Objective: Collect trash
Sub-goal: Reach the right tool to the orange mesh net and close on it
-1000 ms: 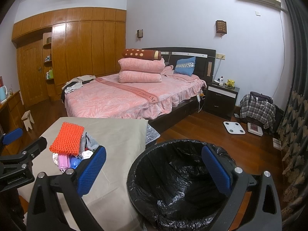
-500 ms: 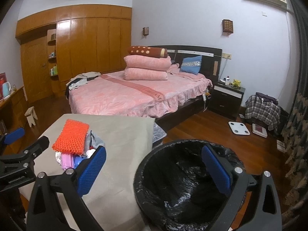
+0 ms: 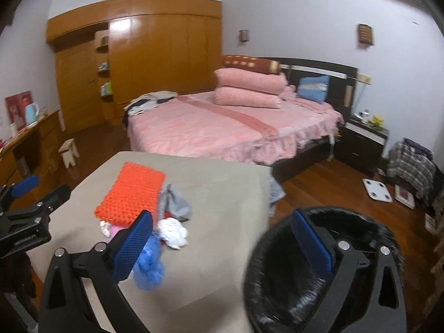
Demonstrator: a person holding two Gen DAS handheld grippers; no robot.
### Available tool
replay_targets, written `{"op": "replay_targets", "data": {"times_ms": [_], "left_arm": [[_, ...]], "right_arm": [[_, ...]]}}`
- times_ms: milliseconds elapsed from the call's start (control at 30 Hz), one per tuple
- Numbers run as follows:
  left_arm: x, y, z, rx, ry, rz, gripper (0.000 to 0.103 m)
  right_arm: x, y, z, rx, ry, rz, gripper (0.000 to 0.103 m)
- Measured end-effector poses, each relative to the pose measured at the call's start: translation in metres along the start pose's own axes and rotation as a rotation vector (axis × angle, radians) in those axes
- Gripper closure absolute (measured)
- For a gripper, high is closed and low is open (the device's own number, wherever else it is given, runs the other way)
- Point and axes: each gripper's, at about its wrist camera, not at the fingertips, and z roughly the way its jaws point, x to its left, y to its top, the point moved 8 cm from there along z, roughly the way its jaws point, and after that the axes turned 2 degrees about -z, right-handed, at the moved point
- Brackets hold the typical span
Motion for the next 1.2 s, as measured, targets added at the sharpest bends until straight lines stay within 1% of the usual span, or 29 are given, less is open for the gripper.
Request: {"op": "replay_targets", "data": {"times_ms": [67,167,400,467,567,767,833,867,933,967,1000,1067,1133,1200], "left_arm": [[0.013,-0.001,0.008,0.007,0.015,-0.005,0.005],[0.026,-0.001,0.016,0.002,0.045,-0.010,0.005],[0.054,0.001,0.031,-0.003,0.085,-0.027,0.005],[0.061,0.004,0.033,-0.008,0.107,-0.027,0.005],[0.068,0.006,0.037,-0.005,0.118,-0.043,0.005],[0.075,-0.001,0.051,0.031,0.115,-0.062,0.005],[0.077,-0.003,0.053,0.033,0.116,-0.068,0.005],[0.077,-0.002,0.053,0.032,0.116,-0.071,0.005],[0.078,-0.003,0.054,0.030,0.116,-0.074,0.005],[0.077,-0.005,0.054,0.030,0.117,-0.074,0.005],[0.078,-0.004,0.054,0.031,0.118,-0.075,0.005],[0.078,-0.005,0.055,0.033,0.118,-0.077,0.005],[0.076,-0.006,0.055,0.035,0.117,-0.076,0.005],[0.076,-0.006,0.054,0.034,0.118,-0.073,0.005]], "right_arm": [[0.010,0.001,0.011,-0.003,0.021,0.002,0.006],[0.027,0.001,0.034,0.020,0.064,0.014,0.006],[0.060,-0.009,0.077,0.086,0.122,-0.005,0.014],[0.070,-0.014,0.089,0.114,0.138,-0.016,0.015],[0.080,-0.021,0.100,0.138,0.153,-0.021,0.019],[0.097,-0.028,0.112,0.173,0.197,-0.044,0.029],[0.101,-0.030,0.114,0.187,0.225,-0.044,0.038],[0.104,-0.031,0.115,0.195,0.247,-0.045,0.041],[0.108,-0.033,0.117,0.204,0.268,-0.055,0.053],[0.110,-0.034,0.118,0.206,0.282,-0.058,0.057],[0.111,-0.034,0.118,0.207,0.293,-0.059,0.062],[0.114,-0.035,0.118,0.204,0.298,-0.065,0.069],[0.113,-0.035,0.118,0.201,0.295,-0.079,0.087],[0.113,-0.034,0.116,0.200,0.302,-0.083,0.090]]}}
